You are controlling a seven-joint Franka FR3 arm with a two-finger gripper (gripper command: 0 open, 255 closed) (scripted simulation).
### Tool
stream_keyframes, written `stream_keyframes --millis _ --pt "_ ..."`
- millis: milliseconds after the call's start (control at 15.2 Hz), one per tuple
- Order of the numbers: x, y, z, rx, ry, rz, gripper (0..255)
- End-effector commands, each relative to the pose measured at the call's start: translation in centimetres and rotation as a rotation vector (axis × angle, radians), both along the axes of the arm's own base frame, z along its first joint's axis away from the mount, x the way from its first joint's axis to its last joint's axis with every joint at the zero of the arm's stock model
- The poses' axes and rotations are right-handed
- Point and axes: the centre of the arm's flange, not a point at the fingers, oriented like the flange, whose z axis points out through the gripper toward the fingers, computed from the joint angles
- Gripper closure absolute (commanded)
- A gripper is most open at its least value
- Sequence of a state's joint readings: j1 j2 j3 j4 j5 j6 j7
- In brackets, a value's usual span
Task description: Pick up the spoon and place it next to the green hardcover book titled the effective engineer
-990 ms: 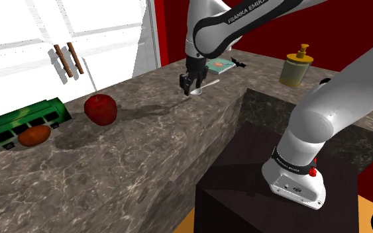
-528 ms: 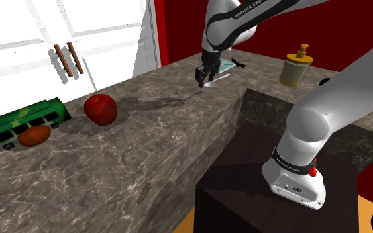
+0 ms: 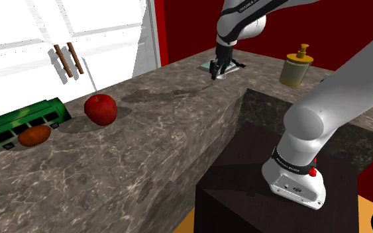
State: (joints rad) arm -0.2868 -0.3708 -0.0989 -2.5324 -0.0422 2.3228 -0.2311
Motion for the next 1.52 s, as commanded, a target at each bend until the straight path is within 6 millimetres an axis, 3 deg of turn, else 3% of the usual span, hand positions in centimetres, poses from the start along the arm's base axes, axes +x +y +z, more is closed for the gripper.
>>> stream_keyframes --millis 0,1452 --pt "-0.2 -2.6 0.1 -0.001 0.000 0.002 255" --pt "-1.6 -31.6 0.1 -0.001 0.000 0.002 255"
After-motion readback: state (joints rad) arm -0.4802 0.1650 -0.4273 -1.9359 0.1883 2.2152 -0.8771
